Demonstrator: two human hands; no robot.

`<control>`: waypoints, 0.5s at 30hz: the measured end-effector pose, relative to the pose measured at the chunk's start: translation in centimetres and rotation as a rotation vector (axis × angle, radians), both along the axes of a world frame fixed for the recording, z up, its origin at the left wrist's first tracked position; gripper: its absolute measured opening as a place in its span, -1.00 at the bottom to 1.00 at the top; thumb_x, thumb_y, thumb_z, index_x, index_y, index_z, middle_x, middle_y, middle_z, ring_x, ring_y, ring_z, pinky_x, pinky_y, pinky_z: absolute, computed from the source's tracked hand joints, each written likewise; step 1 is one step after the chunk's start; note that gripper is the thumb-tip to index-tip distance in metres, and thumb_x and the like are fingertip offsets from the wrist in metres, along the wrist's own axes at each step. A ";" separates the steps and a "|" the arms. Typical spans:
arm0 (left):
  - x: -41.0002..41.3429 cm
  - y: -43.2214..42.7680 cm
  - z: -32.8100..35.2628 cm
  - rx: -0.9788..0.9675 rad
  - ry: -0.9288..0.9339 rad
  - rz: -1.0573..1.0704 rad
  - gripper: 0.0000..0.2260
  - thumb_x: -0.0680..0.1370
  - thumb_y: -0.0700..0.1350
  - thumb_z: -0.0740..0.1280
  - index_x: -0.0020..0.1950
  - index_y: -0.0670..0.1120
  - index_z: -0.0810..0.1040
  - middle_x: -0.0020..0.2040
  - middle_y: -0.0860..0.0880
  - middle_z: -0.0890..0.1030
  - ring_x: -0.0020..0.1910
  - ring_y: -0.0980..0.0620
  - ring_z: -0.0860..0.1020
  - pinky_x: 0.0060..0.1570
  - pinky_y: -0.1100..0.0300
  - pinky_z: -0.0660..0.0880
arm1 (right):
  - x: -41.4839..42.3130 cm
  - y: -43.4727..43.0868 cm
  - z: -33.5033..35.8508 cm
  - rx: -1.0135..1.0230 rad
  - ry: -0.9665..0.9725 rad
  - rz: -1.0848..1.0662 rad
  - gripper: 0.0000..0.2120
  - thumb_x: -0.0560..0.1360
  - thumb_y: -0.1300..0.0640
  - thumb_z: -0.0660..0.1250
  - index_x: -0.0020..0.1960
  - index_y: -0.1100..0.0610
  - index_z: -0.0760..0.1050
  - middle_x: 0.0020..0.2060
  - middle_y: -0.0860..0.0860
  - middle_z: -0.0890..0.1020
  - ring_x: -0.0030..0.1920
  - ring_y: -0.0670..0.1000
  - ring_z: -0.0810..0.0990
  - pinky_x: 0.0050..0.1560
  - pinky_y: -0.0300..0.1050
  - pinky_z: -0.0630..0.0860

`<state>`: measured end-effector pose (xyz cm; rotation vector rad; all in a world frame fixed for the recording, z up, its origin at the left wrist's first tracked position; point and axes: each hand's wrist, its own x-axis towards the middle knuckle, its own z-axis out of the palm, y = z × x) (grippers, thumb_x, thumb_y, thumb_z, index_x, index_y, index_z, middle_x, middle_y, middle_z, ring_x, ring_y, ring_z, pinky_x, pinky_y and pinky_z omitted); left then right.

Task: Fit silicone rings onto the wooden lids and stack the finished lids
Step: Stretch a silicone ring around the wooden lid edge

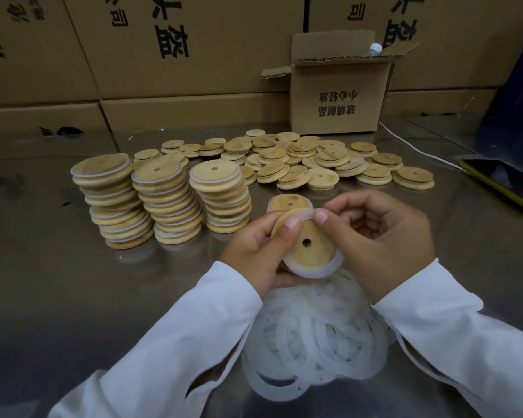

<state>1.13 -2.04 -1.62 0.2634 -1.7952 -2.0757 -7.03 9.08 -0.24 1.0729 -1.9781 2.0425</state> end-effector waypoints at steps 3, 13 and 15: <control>-0.1 0.0 0.1 0.000 0.001 0.047 -0.67 0.38 0.07 0.23 0.04 -0.02 0.60 0.02 -0.20 0.63 -0.01 -0.15 0.63 -0.10 -0.06 0.60 | 0.0 0.1 -0.1 0.043 0.008 -0.006 -0.87 0.33 0.17 0.45 -0.23 -0.04 0.56 -0.39 0.06 0.57 -0.38 -0.13 0.50 -0.26 -0.26 0.48; 0.0 0.1 0.3 0.005 -0.008 -0.012 -0.72 0.29 0.05 0.32 -0.04 0.01 0.58 -0.17 -0.01 0.65 -0.21 -0.01 0.67 -0.41 0.21 0.56 | -0.3 0.1 -0.2 0.095 0.042 -0.044 -0.89 0.36 0.17 0.43 -0.29 -0.03 0.58 -0.38 0.06 0.59 -0.35 -0.04 0.54 -0.22 -0.15 0.51; 0.0 0.0 0.3 0.014 -0.006 -0.023 -0.72 0.29 0.04 0.32 -0.03 0.01 0.57 -0.17 -0.01 0.65 -0.22 -0.03 0.67 -0.41 0.21 0.56 | -0.3 0.1 -0.2 0.091 0.037 -0.046 -0.88 0.36 0.17 0.43 -0.29 -0.03 0.58 -0.39 0.06 0.59 -0.37 -0.07 0.52 -0.24 -0.20 0.50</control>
